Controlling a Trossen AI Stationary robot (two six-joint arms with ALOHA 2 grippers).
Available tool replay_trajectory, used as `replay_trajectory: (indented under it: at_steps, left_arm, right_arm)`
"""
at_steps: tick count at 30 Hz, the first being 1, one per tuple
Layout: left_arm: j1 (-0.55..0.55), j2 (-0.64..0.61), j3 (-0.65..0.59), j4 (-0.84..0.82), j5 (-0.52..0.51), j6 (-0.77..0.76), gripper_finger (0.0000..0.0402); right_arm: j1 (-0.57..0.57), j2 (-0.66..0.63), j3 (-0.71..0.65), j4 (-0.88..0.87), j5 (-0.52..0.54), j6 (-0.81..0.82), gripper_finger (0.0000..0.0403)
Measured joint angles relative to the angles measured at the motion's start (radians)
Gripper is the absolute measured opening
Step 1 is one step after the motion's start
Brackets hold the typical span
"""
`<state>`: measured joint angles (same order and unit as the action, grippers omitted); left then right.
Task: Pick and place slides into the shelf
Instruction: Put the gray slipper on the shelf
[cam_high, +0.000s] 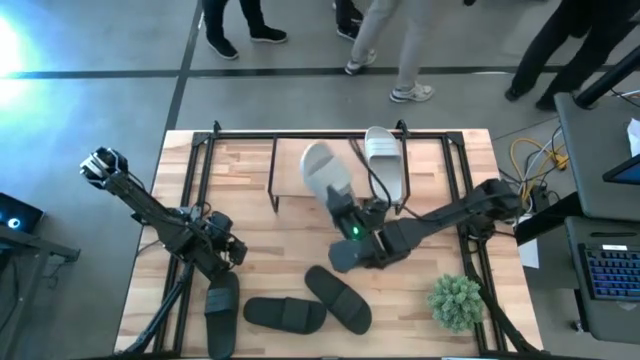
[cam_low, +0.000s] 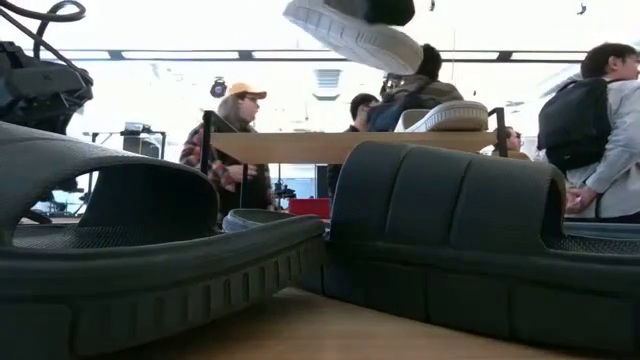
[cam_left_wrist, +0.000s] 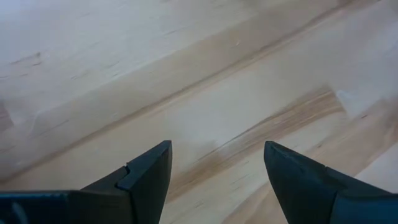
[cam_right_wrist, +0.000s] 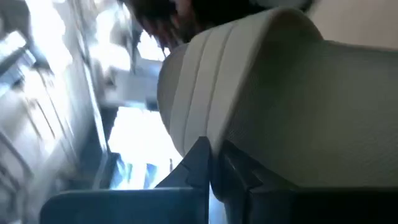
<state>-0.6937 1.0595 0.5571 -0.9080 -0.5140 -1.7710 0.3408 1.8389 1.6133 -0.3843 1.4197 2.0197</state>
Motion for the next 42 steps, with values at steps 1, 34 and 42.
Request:
replay_trajectory:
  at_steps: [1, 34, 42]
  left_arm:
    - [0.000, 0.000, 0.000, 0.001, 0.000, 0.000, 0.0240]
    - [0.000, -0.089, 0.002, 0.000, 0.006, 0.049, 0.0240]
    - [0.000, -0.091, 0.002, 0.000, 0.006, 0.050, 0.0240]
  right_arm:
    - [-0.023, 0.010, 0.013, 0.006, 0.020, 0.001, 0.0012]
    - [-0.284, 0.170, 0.038, -0.017, -0.040, 0.207, 0.0107]
    - [-0.283, 0.163, 0.036, -0.026, -0.047, 0.179, 0.0181]
